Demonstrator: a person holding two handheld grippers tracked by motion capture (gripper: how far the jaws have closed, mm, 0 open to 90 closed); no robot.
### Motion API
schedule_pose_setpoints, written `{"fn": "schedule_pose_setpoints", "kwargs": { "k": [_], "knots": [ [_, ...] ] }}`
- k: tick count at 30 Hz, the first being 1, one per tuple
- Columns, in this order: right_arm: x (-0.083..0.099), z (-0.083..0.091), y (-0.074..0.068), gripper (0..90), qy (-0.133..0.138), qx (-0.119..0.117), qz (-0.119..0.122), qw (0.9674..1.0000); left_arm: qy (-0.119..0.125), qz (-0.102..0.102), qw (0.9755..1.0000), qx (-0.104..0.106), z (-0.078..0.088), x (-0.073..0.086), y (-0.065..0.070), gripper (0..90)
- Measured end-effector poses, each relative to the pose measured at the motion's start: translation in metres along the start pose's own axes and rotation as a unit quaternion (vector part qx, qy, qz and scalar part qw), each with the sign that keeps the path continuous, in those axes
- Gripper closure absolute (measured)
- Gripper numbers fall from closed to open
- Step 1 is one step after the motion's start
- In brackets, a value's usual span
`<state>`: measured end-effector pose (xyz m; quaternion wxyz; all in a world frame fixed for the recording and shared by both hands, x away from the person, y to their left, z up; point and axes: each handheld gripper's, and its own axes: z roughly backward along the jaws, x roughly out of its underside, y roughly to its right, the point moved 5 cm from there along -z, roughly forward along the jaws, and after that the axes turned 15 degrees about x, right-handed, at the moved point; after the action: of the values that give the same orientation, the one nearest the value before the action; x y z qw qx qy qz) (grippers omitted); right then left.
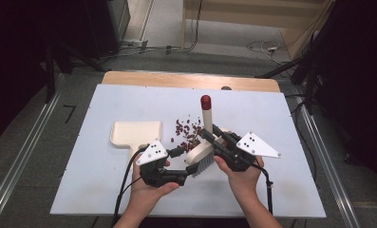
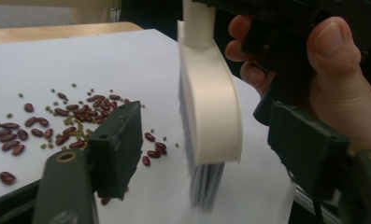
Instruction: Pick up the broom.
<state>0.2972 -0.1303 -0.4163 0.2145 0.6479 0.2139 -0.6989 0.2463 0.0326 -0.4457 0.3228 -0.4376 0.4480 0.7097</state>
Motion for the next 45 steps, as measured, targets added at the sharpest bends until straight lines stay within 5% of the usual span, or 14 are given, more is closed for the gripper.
{"fn": "schedule_pose_setpoints", "kwargs": {
  "k": [6,11,16,21,27,29,36,37,39,40,41,42,43,45],
  "knots": [
    [0.001,0.001,-0.015,69.5,0.0,-0.007,0.006,1.0,-0.013,0.006,0.9999,0.003,-0.008,0.004,0.002,43.0],
    [0.004,0.0,-0.026,69.5,-0.004,-0.007,0.023,0.9997,-0.021,0.016,0.9996,-0.007,-0.008,0.007,-0.003,63.7],
    [0.005,0.001,-0.029,69.4,-0.007,0.007,0.03,0.9995,-0.028,0.014,0.9994,-0.016,-0.007,0.007,-0.004,67.8],
    [0.005,0.001,-0.028,67.5,-0.017,-0.01,0.018,0.9997,-0.048,-0.01,0.9987,-0.015,-0.001,0.006,-0.005,68.4],
    [-0.013,0.006,-0.021,39.3,-0.013,-0.04,0.038,0.9984,-0.052,-0.029,0.9982,-0.007,0.018,-0.002,-0.012,68.5],
    [-0.015,0.006,-0.018,37.4,-0.015,-0.046,0.048,0.9976,-0.061,-0.046,0.9971,-0.005,0.027,-0.004,-0.015,68.5],
    [-0.019,0.009,0.008,31.2,-0.1,-0.122,0.086,0.9837,-0.101,-0.089,0.9903,0.034,0.044,0.001,-0.02,68.5],
    [-0.016,0.01,0.01,31.4,-0.124,-0.156,0.093,0.9756,-0.106,-0.091,0.9893,0.043,0.045,0.002,-0.021,68.5],
    [-0.012,0.011,0.012,36.4,-0.142,-0.178,0.099,0.9687,-0.115,-0.097,0.9868,0.062,0.046,0.005,-0.021,68.5],
    [-0.012,0.011,0.012,36.4,-0.142,-0.178,0.099,0.9687,-0.119,-0.1,0.9853,0.071,0.046,0.006,-0.02,68.5],
    [-0.01,0.011,0.013,39.3,-0.148,-0.195,0.096,0.9649,-0.123,-0.103,0.9836,0.083,0.047,0.008,-0.019,68.5],
    [-0.005,0.012,0.012,40.2,-0.16,-0.226,0.089,0.9566,-0.131,-0.108,0.9802,0.101,0.047,0.009,-0.017,68.5],
    [-0.005,0.012,0.012,40.2,-0.16,-0.226,0.089,0.9566,-0.131,-0.108,0.9802,0.101,0.047,0.009,-0.017,68.5],
    [0.003,0.011,0.009,40.2,-0.18,-0.253,0.095,0.946,-0.14,-0.111,0.9775,0.112,0.046,0.011,-0.015,68.4]
  ]
}}
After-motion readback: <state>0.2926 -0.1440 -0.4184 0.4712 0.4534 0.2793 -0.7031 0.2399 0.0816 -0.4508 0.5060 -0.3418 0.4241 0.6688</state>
